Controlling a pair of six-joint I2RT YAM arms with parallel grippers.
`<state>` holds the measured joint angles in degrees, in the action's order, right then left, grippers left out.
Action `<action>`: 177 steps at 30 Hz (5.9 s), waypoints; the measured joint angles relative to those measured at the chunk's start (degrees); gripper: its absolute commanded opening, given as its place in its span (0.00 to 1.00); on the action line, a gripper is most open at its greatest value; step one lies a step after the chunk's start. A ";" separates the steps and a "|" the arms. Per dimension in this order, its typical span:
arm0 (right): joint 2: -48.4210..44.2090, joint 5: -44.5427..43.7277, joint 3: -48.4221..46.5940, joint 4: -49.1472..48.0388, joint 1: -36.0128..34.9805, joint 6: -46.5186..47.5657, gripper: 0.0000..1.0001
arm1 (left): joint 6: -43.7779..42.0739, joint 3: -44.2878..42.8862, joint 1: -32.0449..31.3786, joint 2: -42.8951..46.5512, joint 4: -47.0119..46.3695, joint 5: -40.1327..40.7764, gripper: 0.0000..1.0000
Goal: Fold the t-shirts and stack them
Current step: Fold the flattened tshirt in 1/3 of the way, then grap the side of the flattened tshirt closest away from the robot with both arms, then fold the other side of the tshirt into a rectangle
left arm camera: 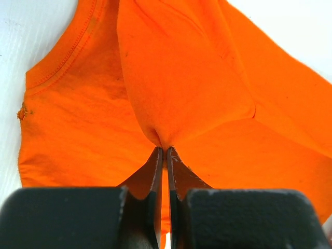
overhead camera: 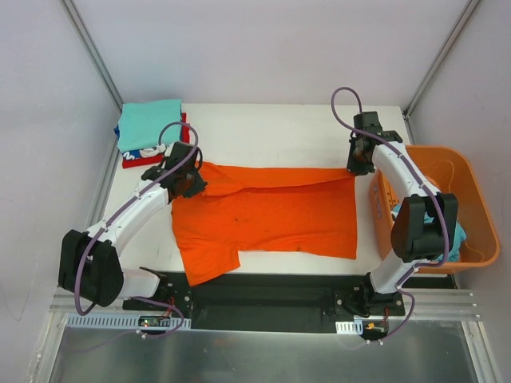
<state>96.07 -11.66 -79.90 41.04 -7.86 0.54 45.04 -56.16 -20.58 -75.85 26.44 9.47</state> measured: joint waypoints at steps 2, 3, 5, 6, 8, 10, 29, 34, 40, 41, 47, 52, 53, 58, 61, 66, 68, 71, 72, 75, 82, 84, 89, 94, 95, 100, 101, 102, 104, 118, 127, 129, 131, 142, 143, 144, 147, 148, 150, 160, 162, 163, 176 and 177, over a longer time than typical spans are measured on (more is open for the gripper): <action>0.00 -0.17 0.00 0.13 0.00 0.02 0.05 | 0.26 -0.07 0.02 0.57 0.04 -0.04 0.00; 0.00 -0.20 -0.02 0.28 0.00 0.04 0.05 | 0.09 -0.35 0.04 0.61 0.31 -0.09 0.00; 0.00 -0.17 -0.13 0.59 0.00 0.07 0.06 | -0.74 -1.95 0.04 0.02 1.27 -0.61 0.00; 0.02 -0.20 -0.26 0.81 0.00 0.09 0.06 | -1.27 -3.91 0.04 -0.70 1.86 -1.57 0.00; 0.02 -0.22 -0.52 1.05 0.00 0.11 0.06 | -1.75 -6.54 0.04 -1.40 1.40 -2.36 0.00; 0.04 -0.52 -0.57 1.14 0.00 0.15 0.07 | -1.81 -7.28 0.04 -1.33 0.46 -2.80 0.00; 5.07 -1.44 1.33 3.04 -0.50 0.26 0.97 | 0.48 6.40 0.04 -1.16 1.55 -3.28 0.98; 4.33 -0.90 1.36 2.99 -3.08 1.51 0.97 | 0.37 7.06 0.04 1.97 3.04 -3.56 0.99; 2.91 3.48 0.44 2.54 -6.14 2.08 0.97 | -1.81 -1.14 0.04 0.37 3.85 -4.17 0.99; 3.02 4.28 0.09 2.25 -6.47 2.08 0.97 | -2.64 -4.44 0.04 -2.10 3.78 -4.57 0.99; 7.61 6.78 -3.23 0.83 -6.69 1.99 0.97 | -5.62 -17.05 0.70 -19.54 1.31 -7.91 0.99; 17.25 8.04 -7.02 0.00 -6.12 1.90 0.97 | -6.75 -21.16 2.99 -32.02 1.42 -11.21 0.99; 18.78 8.15 -7.58 -0.11 -5.84 1.86 0.97 | -6.93 -21.81 3.61 -33.86 1.68 -11.61 0.99; 24.92 9.33 -12.37 1.22 -3.48 1.60 0.98 | -7.34 -28.33 6.47 -40.24 3.37 -14.01 0.99; 27.74 9.79 -16.76 1.57 -2.23 1.64 0.97 | -7.32 -33.46 7.89 -43.87 3.65 -15.98 0.99; 32.54 11.41 -24.98 2.60 -0.74 1.64 0.97 | -7.34 -41.35 9.44 -49.05 3.54 -19.56 0.99; 33.97 12.02 -27.56 2.82 -0.42 1.68 0.97 | -7.37 -42.64 9.81 -49.77 3.04 -20.52 0.99; 35.19 13.03 -30.14 3.17 -0.04 1.97 0.97 | -7.61 -42.71 10.05 -49.86 2.64 -21.03 0.99; 35.28 13.40 -30.84 3.50 -0.02 2.10 0.97 | -7.74 -42.71 10.05 -49.81 2.64 -21.05 0.99; 34.53 13.64 -32.06 4.07 -0.31 2.56 0.97 | -8.44 -42.23 9.88 -48.83 2.60 -21.20 0.99; 14.60 11.39 -15.19 0.55 -4.00 1.68 0.97 | -8.55 -26.16 6.23 -26.53 1.77 -16.28 0.99; 3.45 10.84 -5.11 -2.32 -5.86 0.11 0.97 | -7.76 -19.28 4.57 -16.09 1.64 -14.73 0.99; -21.64 7.63 18.51 -9.16 -10.58 -4.72 0.97 | -0.94 5.14 -1.77 12.57 1.01 -11.93 0.99; -32.37 3.54 32.61 -10.19 -13.62 -9.22 0.97 | 7.54 23.43 -6.05 24.52 6.19 -11.91 0.94; -33.64 3.02 34.91 -10.43 -13.97 -10.08 0.97 | 9.14 26.12 -6.14 25.81 7.37 -11.91 0.90; -35.80 1.81 39.78 -10.32 -14.36 -12.37 0.97 | 14.47 31.56 -6.38 25.81 9.86 -11.67 0.63; -35.80 1.73 40.09 -10.36 -14.45 -12.55 0.97 | 14.97 31.56 -6.38 24.92 9.84 -11.69 0.60; -35.80 1.53 40.46 -10.38 -14.62 -12.76 0.97 | 15.54 31.54 -6.38 24.00 9.60 -11.43 0.59; -35.80 1.25 41.42 -10.36 -14.97 -13.31 0.97 | 16.06 31.30 -6.38 22.60 9.42 -10.67 0.51; -36.28 -1.73 43.12 -7.19 -15.32 -16.98 0.97 | 17.84 28.94 -6.43 16.17 9.38 -5.31 0.00; -37.94 -5.95 46.47 -5.11 -15.19 -24.92 0.75 | 17.77 28.96 -6.45 16.39 8.48 -4.87 0.00; -36.85 -7.67 46.69 -5.55 -15.06 -26.40 0.69 | 17.53 28.94 -6.45 16.41 8.20 -4.76 0.00; -35.32 -9.27 46.71 -6.58 -14.80 -27.58 0.69 | 17.38 28.89 -6.45 16.52 8.00 -4.66 0.00; -25.00 -11.89 46.38 -11.96 -12.94 -29.07 0.38 | 16.98 27.28 -6.45 17.66 7.02 -4.44 0.00; -24.68 -11.72 46.38 -12.39 -12.85 -29.14 0.32 | 16.96 27.19 -6.43 17.70 7.02 -4.46 0.00; -24.59 -11.56 46.38 -12.92 -12.85 -29.20 0.28 | 16.92 27.08 -6.43 17.73 7.02 -4.46 0.00; -24.37 -11.10 46.38 -13.97 -12.83 -29.35 0.17 | 16.90 26.64 -6.45 17.92 6.99 -4.50 0.00; -24.37 -10.99 46.38 -14.16 -12.83 -29.40 0.11 | 16.87 26.45 -6.43 18.14 6.97 -4.50 0.00; -24.37 -10.93 46.38 -14.51 -12.83 -29.22 0.01 | 16.68 25.79 -6.43 18.58 6.99 -4.52 0.00; -24.35 -11.02 39.63 -10.51 -12.61 -25.68 0.01 | 13.35 16.37 -6.34 17.62 6.99 -4.39 0.00; -24.17 -10.97 37.00 -9.42 -12.55 -24.59 0.00 | 12.13 13.62 -6.19 15.76 6.86 -4.37 0.00; -23.85 -10.86 35.43 -8.85 -12.46 -23.93 0.01 | 11.47 12.26 -5.73 14.62 6.82 -4.42 0.00; -8.24 -7.32 16.24 -4.07 -7.48 -16.59 0.01 | 2.45 -7.08 2.64 -2.19 4.74 -6.29 0.00; -6.93 -7.06 15.02 -3.76 -7.30 -16.20 0.01 | 1.88 -8.57 3.10 -3.65 4.48 -6.47 0.00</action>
<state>89.14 -18.72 -64.88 37.28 -15.16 -15.66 46.92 -64.73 -17.47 -79.50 30.92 3.01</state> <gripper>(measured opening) 0.019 0.010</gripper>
